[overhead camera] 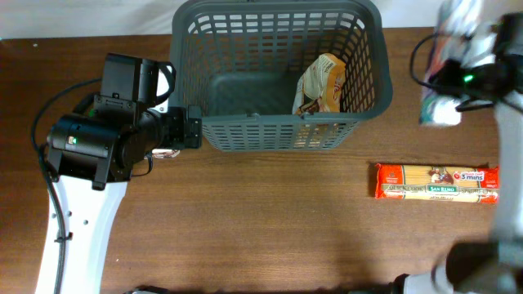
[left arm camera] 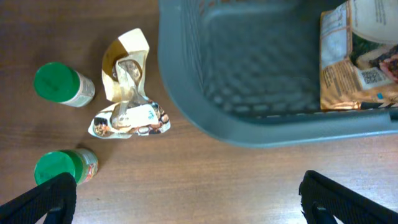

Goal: Pack container
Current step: 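Grasp the white Kleenex tissue packs with the right gripper and lift, then lower the tissue packs into the basket and release, then grasp the red spaghetti package with the right gripper and lift, then lay the spaghetti package in the basket, release, withdraw right gripper, then grasp the brown paper bag and foil pack with the left gripper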

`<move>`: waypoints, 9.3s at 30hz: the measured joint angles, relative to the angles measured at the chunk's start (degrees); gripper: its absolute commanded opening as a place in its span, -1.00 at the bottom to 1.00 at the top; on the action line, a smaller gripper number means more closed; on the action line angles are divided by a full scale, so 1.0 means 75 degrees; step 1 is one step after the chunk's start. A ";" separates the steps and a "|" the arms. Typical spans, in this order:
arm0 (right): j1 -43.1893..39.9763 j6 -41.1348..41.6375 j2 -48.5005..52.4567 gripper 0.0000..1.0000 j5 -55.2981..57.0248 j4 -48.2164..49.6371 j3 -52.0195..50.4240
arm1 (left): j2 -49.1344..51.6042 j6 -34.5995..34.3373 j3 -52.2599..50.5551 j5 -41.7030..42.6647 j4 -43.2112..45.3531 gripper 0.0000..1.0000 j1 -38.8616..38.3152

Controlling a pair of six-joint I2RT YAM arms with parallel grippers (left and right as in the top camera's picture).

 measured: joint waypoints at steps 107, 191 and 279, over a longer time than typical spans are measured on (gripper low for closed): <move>-0.2197 0.5266 0.0391 0.87 -0.0312 0.0446 -0.4753 | 0.0187 -0.1661 0.0000 -0.2667 0.1055 0.99 0.3112; 0.3687 -0.5103 -0.1684 -0.92 -0.2483 0.2378 -0.0178 | 0.0187 -0.1661 0.0000 -0.2664 0.1005 0.99 0.3112; -0.2174 0.1667 -0.0376 0.98 0.0629 -0.1355 0.0522 | 0.6636 0.0866 0.0067 -0.1402 0.1687 -0.96 0.1903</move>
